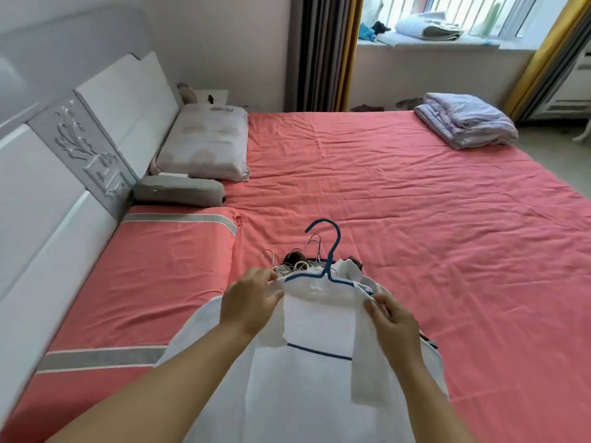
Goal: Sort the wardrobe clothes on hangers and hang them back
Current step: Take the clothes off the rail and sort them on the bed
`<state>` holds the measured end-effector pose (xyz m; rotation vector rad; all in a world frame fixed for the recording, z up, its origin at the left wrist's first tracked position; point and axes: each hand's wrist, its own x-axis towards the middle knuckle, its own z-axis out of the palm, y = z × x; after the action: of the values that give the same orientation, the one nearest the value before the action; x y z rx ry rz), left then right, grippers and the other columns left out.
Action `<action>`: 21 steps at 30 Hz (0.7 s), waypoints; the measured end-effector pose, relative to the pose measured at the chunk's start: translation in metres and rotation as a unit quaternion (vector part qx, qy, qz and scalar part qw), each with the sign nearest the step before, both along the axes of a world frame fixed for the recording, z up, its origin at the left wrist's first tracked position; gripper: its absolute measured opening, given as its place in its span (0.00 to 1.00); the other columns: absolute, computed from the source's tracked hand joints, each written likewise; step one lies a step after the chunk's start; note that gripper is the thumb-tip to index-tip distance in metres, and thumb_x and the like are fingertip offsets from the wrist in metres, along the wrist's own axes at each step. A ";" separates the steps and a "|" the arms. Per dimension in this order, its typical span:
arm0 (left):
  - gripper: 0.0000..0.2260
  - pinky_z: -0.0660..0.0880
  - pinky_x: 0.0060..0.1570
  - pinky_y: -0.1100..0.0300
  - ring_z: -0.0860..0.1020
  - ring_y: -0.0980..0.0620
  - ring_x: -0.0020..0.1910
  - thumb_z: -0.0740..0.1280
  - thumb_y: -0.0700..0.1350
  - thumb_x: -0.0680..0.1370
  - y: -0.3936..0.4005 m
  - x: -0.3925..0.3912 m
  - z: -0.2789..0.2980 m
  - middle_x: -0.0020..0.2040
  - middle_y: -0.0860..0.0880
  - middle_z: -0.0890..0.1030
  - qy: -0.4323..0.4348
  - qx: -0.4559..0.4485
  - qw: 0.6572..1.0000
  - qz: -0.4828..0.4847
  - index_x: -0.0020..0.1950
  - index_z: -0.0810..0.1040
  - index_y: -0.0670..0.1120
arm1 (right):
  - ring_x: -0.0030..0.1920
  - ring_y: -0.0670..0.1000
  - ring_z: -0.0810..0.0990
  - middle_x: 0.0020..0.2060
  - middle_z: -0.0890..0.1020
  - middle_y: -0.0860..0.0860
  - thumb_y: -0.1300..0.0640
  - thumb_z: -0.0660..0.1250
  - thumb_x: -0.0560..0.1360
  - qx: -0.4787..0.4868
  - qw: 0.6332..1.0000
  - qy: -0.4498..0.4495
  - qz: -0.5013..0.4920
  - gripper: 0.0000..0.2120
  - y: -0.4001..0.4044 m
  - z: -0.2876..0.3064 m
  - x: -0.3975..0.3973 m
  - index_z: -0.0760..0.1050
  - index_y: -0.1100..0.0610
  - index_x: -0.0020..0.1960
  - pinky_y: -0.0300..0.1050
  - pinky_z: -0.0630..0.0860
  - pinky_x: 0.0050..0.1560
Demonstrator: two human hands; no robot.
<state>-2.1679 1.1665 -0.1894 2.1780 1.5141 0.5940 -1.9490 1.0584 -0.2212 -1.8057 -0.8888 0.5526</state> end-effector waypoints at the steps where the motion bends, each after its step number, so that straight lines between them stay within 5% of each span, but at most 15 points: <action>1: 0.11 0.73 0.49 0.55 0.77 0.48 0.53 0.69 0.46 0.75 0.005 0.005 -0.009 0.54 0.50 0.78 0.005 -0.011 1.000 -0.003 0.56 0.78 0.48 | 0.31 0.40 0.72 0.28 0.76 0.39 0.60 0.69 0.74 -0.016 1.000 0.004 -0.007 0.08 0.009 -0.016 0.008 0.77 0.51 0.37 0.35 0.67 0.37; 5: 0.11 0.72 0.49 0.59 0.76 0.53 0.55 0.66 0.48 0.77 0.010 0.007 -0.040 0.58 0.54 0.77 0.039 -0.080 0.996 -0.002 0.58 0.77 0.51 | 0.40 0.49 0.78 0.31 0.79 0.44 0.57 0.69 0.74 -0.117 0.993 -0.002 -0.024 0.11 0.037 -0.075 0.034 0.75 0.45 0.35 0.58 0.72 0.54; 9: 0.10 0.71 0.50 0.61 0.76 0.56 0.54 0.64 0.51 0.77 0.007 -0.002 -0.061 0.59 0.56 0.77 0.075 -0.144 0.987 0.006 0.58 0.77 0.53 | 0.53 0.56 0.78 0.46 0.80 0.50 0.53 0.70 0.72 -0.185 0.982 -0.029 -0.027 0.04 0.054 -0.104 0.042 0.78 0.45 0.45 0.62 0.67 0.60; 12: 0.11 0.72 0.51 0.61 0.76 0.56 0.54 0.64 0.51 0.78 0.005 -0.010 -0.066 0.59 0.55 0.77 0.084 -0.176 0.981 0.020 0.59 0.77 0.53 | 0.60 0.58 0.74 0.55 0.77 0.54 0.53 0.72 0.71 -0.217 0.971 -0.097 -0.026 0.18 0.065 -0.101 0.034 0.77 0.55 0.59 0.61 0.64 0.64; 15: 0.11 0.73 0.52 0.59 0.76 0.56 0.51 0.65 0.51 0.77 0.002 -0.021 -0.065 0.56 0.55 0.78 0.069 -0.203 0.976 0.029 0.58 0.77 0.52 | 0.53 0.55 0.77 0.51 0.79 0.53 0.57 0.73 0.70 -0.144 0.985 -0.092 0.029 0.15 0.070 -0.091 0.010 0.79 0.58 0.56 0.55 0.73 0.57; 18: 0.10 0.75 0.53 0.57 0.77 0.58 0.48 0.66 0.51 0.76 -0.005 -0.040 -0.057 0.53 0.55 0.80 0.042 -0.229 0.972 0.044 0.56 0.78 0.52 | 0.44 0.45 0.77 0.46 0.80 0.50 0.61 0.72 0.71 -0.109 0.986 -0.056 0.110 0.10 0.066 -0.073 -0.029 0.79 0.58 0.52 0.29 0.70 0.44; 21: 0.09 0.75 0.53 0.58 0.77 0.59 0.46 0.67 0.50 0.76 -0.022 -0.072 -0.044 0.50 0.57 0.80 0.015 -0.242 0.967 0.074 0.55 0.79 0.52 | 0.43 0.47 0.78 0.41 0.80 0.48 0.62 0.72 0.71 -0.087 0.978 -0.041 0.184 0.07 0.059 -0.059 -0.076 0.79 0.56 0.49 0.34 0.71 0.42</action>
<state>-2.2399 1.1445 -0.2332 1.7200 1.6406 0.2030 -2.0247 1.1178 -0.2807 -1.8392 -1.2781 0.8139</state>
